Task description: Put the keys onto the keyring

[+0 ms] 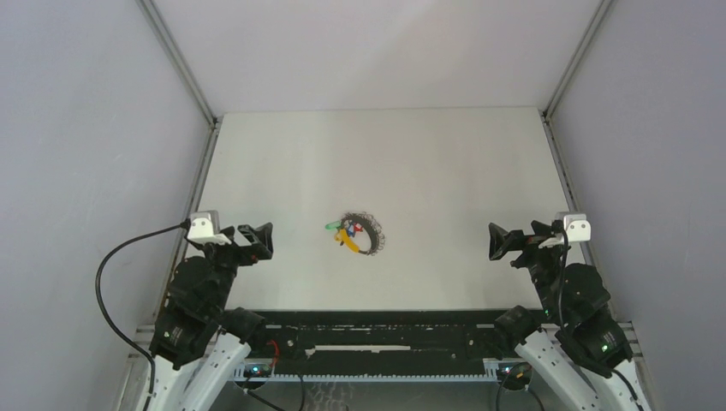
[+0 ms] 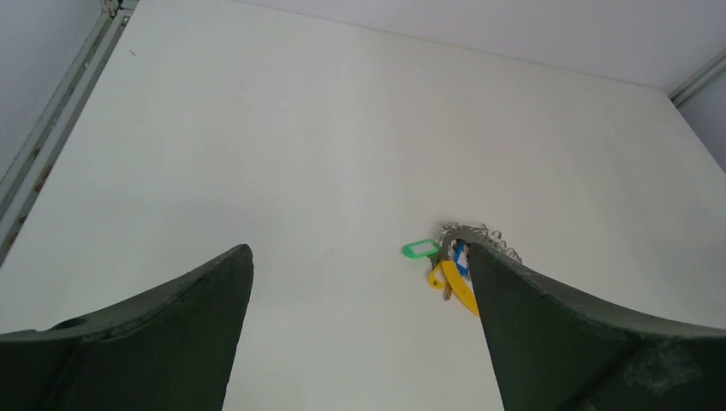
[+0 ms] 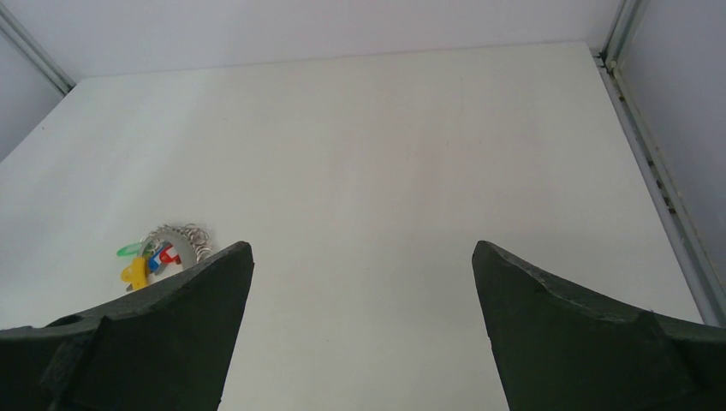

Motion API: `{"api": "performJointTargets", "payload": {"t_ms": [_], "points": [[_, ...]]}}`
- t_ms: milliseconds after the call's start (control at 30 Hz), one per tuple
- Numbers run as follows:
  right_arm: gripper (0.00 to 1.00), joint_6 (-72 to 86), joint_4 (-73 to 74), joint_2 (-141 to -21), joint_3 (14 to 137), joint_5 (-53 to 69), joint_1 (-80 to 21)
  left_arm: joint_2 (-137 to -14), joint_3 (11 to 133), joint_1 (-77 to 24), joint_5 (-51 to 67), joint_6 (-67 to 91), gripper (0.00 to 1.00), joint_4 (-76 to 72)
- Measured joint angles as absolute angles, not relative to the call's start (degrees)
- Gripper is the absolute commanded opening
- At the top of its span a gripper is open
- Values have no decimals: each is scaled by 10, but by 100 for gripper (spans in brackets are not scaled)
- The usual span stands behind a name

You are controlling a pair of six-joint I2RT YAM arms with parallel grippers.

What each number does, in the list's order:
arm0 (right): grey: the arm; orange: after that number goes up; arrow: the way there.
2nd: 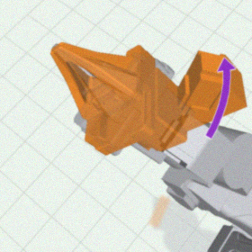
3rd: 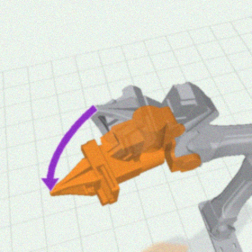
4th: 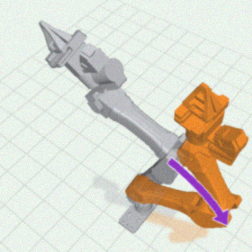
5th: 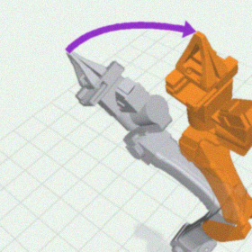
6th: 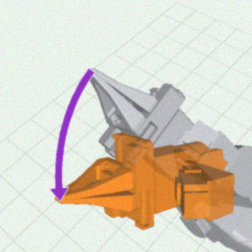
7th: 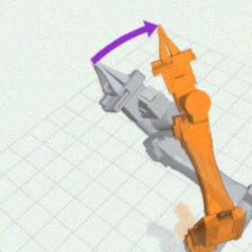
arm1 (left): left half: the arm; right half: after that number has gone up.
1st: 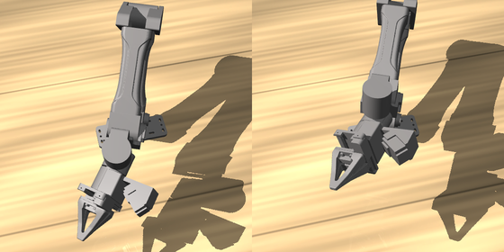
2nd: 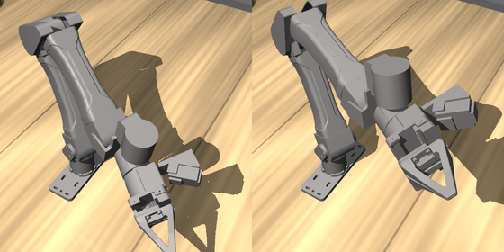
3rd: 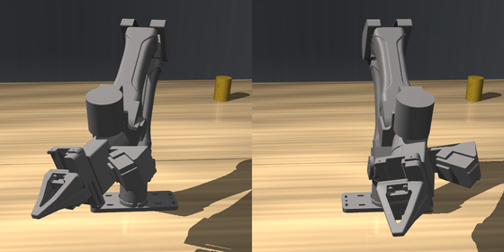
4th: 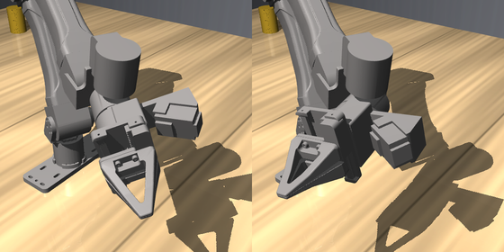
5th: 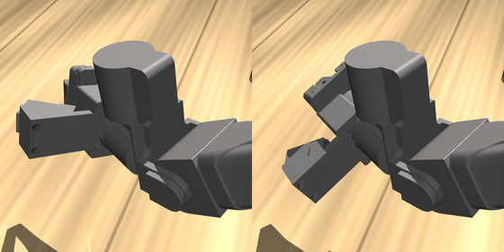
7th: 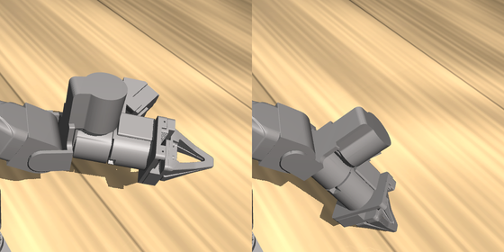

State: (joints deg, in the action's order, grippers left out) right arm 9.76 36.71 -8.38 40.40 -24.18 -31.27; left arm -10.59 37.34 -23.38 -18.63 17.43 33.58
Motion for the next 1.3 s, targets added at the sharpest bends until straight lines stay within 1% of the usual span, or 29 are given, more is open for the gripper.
{"api": "performJointTargets", "payload": {"t_ms": [400, 700, 1300], "points": [[100, 97, 366, -78, 392, -168, -230, -124, 373, -225, -164, 174, 100, 335], [100, 97, 366, -78, 389, -140, -214, -124, 373, -218, -156, 174, 100, 335], [100, 96, 364, -78, 387, -127, -210, -127, 373, -187, -118, 174, 100, 319]]}}
